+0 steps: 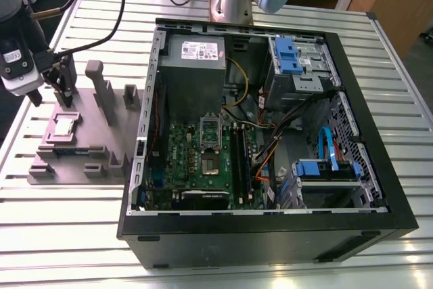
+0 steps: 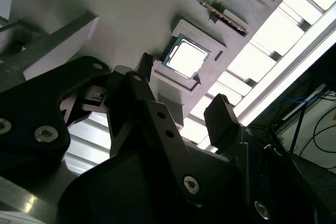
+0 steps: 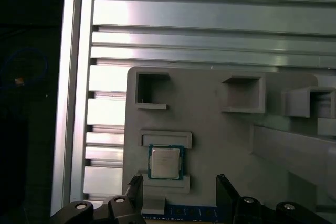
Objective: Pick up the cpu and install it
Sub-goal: 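Pick up the cpu and move it towards the insertion slot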
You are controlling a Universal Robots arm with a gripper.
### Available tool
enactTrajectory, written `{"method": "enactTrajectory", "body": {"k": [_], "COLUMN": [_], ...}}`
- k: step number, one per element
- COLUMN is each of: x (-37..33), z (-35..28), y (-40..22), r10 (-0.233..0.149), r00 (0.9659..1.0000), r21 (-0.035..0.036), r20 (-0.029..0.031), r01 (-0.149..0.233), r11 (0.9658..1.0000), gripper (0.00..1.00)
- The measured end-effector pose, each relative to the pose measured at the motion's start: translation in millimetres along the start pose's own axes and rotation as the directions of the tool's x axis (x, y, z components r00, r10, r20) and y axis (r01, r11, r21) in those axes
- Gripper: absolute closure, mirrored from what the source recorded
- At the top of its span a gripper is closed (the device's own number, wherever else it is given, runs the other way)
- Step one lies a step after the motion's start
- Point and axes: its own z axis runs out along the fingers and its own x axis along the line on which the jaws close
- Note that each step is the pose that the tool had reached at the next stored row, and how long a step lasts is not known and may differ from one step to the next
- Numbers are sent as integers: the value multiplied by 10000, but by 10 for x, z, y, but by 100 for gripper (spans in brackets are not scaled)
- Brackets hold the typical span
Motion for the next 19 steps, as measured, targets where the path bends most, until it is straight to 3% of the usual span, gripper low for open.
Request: {"method": "enactTrajectory", "body": {"k": [15, 19], "x": [-1, -1], "z": [24, 86], "y": [-1, -5], "r10": [-1, 0], "r00": [10000, 10000], "r21": [-2, -1], "r20": [3, 2], "r01": [1, 0], "r11": [10000, 10000], "gripper": [34, 34]}}
